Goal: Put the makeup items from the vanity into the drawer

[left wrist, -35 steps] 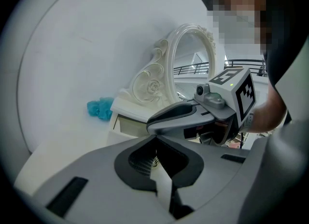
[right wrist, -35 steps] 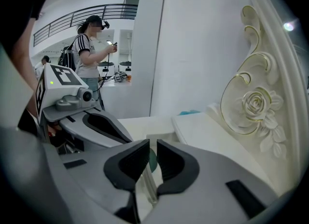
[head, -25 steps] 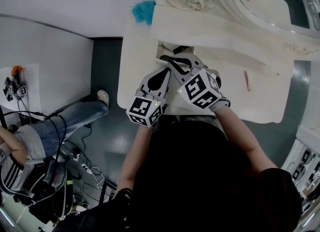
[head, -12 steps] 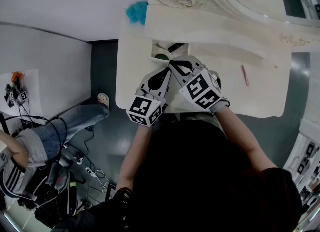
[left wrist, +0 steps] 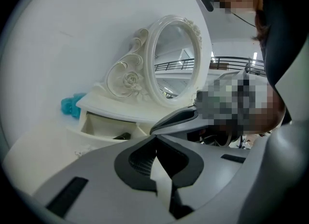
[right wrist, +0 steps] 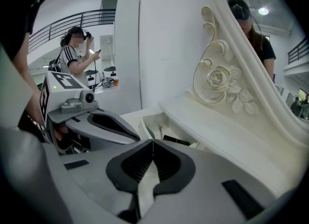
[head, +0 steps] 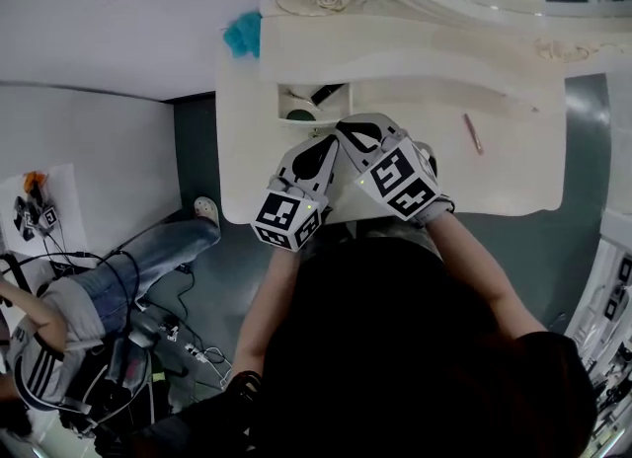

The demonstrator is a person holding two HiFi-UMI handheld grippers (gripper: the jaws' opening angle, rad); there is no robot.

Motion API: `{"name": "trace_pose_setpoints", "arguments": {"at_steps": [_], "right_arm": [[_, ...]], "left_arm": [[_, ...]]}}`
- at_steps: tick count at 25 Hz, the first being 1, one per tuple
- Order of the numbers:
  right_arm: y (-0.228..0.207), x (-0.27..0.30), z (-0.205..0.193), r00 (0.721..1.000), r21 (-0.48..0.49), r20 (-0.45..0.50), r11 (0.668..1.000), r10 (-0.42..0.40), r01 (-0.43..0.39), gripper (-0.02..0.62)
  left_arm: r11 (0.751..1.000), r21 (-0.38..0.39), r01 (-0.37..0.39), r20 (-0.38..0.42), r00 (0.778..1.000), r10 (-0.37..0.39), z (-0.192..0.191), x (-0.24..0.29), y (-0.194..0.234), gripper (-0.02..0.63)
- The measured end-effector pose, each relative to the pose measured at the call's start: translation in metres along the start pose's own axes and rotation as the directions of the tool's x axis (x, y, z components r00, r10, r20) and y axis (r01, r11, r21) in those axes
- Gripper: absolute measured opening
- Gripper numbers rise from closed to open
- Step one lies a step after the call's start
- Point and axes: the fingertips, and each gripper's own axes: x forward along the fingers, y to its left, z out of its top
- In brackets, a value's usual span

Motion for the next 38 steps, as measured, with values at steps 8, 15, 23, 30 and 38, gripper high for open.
{"name": "trace_pose_setpoints", "arguments": {"at_steps": [8, 15, 23, 30, 38], "right_arm": [[-0.015, -0.019, -0.021, 0.998, 0.07, -0.019, 0.996, -0.056, 0.057, 0.023], [-0.033, -0.043, -0.046, 0.993, 0.132, -0.035, 0.984, -0.115, 0.118, 0.023], [-0.059, -0.08, -0.091, 0.979, 0.232, -0.058, 0.951, -0.194, 0.202, 0.023], [-0.081, -0.114, -0.136, 0.964, 0.313, -0.083, 0.912, -0.254, 0.267, 0.023], [-0.112, -0.152, -0.19, 0.935, 0.345, -0.138, 0.869, -0.326, 0.354, 0.026]], "left_arm": [[0.997, 0.011, 0.076, -0.035, 0.997, -0.075, -0.004, 0.021, -0.021, 0.011], [0.988, 0.018, 0.151, -0.081, 0.985, -0.149, -0.011, 0.046, -0.047, 0.011], [0.967, 0.017, 0.254, -0.143, 0.958, -0.249, -0.026, 0.086, -0.092, 0.011], [0.942, 0.015, 0.336, -0.191, 0.926, -0.327, -0.043, 0.122, -0.134, 0.011], [0.922, 0.013, 0.387, -0.228, 0.899, -0.374, -0.059, 0.16, -0.178, 0.011]]}}
